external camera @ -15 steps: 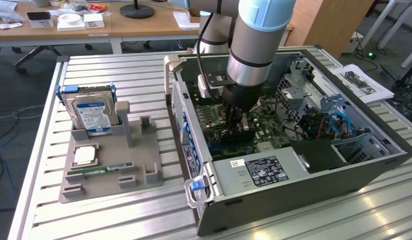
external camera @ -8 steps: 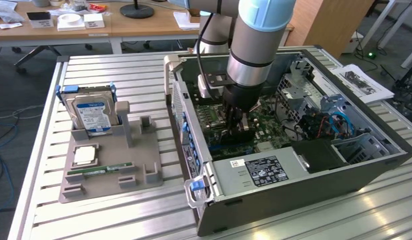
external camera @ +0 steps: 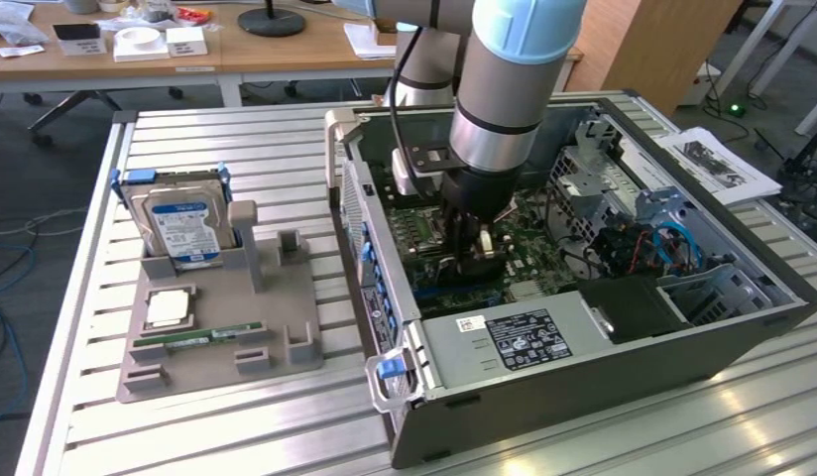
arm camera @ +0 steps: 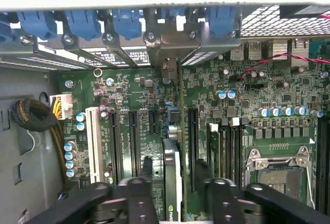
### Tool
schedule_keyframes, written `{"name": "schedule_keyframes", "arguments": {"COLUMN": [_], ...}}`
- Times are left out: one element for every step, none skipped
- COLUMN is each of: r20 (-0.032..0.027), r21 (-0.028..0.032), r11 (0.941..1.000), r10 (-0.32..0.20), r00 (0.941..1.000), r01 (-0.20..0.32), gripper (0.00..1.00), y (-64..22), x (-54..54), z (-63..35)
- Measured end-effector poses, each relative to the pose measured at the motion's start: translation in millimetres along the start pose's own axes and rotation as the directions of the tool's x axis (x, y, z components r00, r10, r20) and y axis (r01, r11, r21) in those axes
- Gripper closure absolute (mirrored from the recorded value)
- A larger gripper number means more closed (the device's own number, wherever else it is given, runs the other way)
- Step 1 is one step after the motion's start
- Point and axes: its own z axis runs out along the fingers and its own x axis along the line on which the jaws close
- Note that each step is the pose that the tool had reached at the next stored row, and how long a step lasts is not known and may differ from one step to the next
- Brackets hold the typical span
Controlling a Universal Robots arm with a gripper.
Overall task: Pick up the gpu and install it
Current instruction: 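Insert the gpu into the slot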
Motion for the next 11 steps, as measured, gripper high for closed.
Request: {"name": "schedule_keyframes", "arguments": {"r20": [-0.0001, -0.0001, 0.0000, -0.0003, -0.0004, -0.0002, -0.0001, -0.0002, -0.0001, 0.0000, -0.0001], "r21": [-0.0001, 0.0000, 0.0000, -0.0001, -0.0002, -0.0001, 0.0000, 0.0000, 0.0000, 0.0000, 0.0001], "r11": [1.0000, 1.0000, 1.0000, 1.0000, 1.0000, 1.0000, 1.0000, 1.0000, 1.0000, 1.0000, 1.0000], "r10": [0.000, 0.000, 0.000, 0.000, 0.000, 0.000, 0.000, 0.000, 0.000, 0.000, 0.000], "r00": [1.0000, 1.0000, 1.0000, 1.0000, 1.0000, 1.0000, 1.0000, 1.0000, 1.0000, 1.0000, 1.0000], "r01": [0.000, 0.000, 0.000, 0.000, 0.000, 0.000, 0.000, 0.000, 0.000, 0.000, 0.000], "gripper": [0.55, 0.49, 0.49, 0.42, 0.42, 0.42, 0.42, 0.42, 0.42, 0.42, 0.42], "y": [0.0, 0.0, 0.0, 0.0, 0.0, 0.0, -0.1, -0.1, -0.2, -0.2, -0.3], "x": [0.0, 0.0, 0.0, 0.0, 0.0, -0.1, -0.2, -0.4, -0.5, -0.7, -0.8], "z": [-0.1, 0.0, -0.1, -0.5, -1.3, -3.0, -5.8, -9.4, -13.3, -17.2, -21.4]}}
